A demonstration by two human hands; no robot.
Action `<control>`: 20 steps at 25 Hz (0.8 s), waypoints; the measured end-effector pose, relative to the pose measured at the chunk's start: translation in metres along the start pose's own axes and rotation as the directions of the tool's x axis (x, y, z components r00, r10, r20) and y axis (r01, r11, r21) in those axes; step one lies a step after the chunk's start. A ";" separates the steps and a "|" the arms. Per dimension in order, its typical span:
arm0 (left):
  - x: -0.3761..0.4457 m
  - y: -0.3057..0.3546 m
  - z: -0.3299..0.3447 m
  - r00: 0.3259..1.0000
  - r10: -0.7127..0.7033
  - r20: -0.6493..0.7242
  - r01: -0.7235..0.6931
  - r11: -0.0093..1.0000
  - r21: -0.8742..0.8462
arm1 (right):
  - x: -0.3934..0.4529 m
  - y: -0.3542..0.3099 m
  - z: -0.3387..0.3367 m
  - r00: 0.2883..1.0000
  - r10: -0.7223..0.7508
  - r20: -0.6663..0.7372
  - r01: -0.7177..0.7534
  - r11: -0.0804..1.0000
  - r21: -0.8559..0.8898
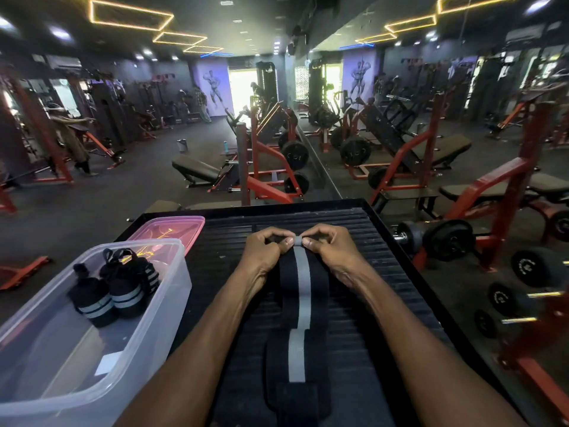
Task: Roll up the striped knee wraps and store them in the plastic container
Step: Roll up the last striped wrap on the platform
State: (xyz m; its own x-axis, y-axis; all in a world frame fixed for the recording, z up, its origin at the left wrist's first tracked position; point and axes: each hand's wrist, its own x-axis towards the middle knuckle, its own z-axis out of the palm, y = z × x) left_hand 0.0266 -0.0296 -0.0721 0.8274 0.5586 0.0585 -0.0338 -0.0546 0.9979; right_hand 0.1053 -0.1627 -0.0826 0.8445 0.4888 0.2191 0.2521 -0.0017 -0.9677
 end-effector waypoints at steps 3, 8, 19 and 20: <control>-0.004 -0.006 0.004 0.998 -0.055 0.036 0.058 0.994 -0.088 | -0.001 -0.001 -0.003 1.000 -0.017 -0.020 0.017 1.000 0.024; -0.003 -0.008 0.001 1.000 -0.010 -0.015 0.007 0.988 -0.157 | 0.000 -0.002 -0.001 0.991 0.113 0.068 -0.125 0.970 0.207; -0.003 -0.019 0.000 0.995 0.065 -0.078 -0.068 0.997 -0.031 | 0.001 0.005 0.002 0.999 0.031 0.017 -0.032 0.999 0.014; -0.002 -0.019 -0.002 0.992 0.083 -0.090 -0.085 0.996 -0.020 | 0.000 0.004 0.003 0.999 0.042 0.031 -0.042 0.999 0.009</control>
State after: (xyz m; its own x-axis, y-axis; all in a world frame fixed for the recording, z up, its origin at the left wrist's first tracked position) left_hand 0.0247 -0.0281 -0.0913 0.7678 0.6244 0.1435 -0.1157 -0.0851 0.9896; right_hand 0.1055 -0.1604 -0.0872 0.8390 0.5155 0.1742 0.2118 -0.0143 -0.9772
